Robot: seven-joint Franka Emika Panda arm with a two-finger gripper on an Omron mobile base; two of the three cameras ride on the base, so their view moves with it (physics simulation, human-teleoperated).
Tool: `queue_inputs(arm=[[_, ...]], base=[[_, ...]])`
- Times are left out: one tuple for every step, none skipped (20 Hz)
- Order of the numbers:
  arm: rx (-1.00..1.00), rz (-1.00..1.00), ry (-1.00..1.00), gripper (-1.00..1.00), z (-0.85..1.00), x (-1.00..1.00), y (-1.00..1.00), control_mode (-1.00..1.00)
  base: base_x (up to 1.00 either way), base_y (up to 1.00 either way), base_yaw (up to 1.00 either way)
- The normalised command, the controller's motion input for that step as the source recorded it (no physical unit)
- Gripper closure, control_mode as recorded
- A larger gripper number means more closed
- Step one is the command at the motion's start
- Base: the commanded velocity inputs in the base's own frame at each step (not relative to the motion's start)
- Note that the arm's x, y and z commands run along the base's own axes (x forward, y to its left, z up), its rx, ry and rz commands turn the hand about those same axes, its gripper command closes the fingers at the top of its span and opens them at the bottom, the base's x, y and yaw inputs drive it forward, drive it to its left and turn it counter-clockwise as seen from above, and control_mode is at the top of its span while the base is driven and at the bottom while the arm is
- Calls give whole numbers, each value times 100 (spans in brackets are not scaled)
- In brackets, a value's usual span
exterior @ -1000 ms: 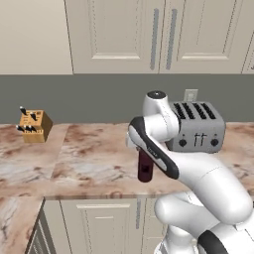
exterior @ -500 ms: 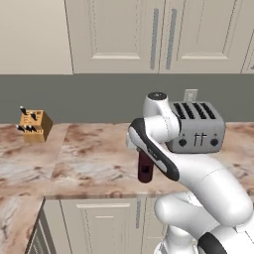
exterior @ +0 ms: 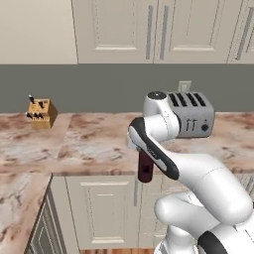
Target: Place the drinks on the dining counter in a tight cluster.
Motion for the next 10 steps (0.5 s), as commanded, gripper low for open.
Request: queue_inputs(arm=[[0, 0, 0, 100, 0, 0, 0, 100], [0, 0, 0, 100, 0, 0, 0, 100], [0, 0, 0, 100, 0, 0, 0, 100], [0, 0, 0, 100, 0, 0, 0, 100], [0, 0, 0, 100, 0, 0, 0, 100], [0, 0, 0, 100, 0, 0, 0, 100], [0, 0, 0, 100, 0, 0, 0, 100], [0, 0, 0, 100, 0, 0, 0, 100], [0, 0, 0, 100, 0, 0, 0, 100], [0, 0, 0, 100, 0, 0, 0, 100]], base=[[-80, -1, 0], [-82, -3, 0], [-84, -4, 0], [-83, -4, 0], [-84, -3, 0], [-84, -3, 0], [-86, 0, -5], [-68, 0, -23], [-50, 5, -41], [-37, 9, -56]])
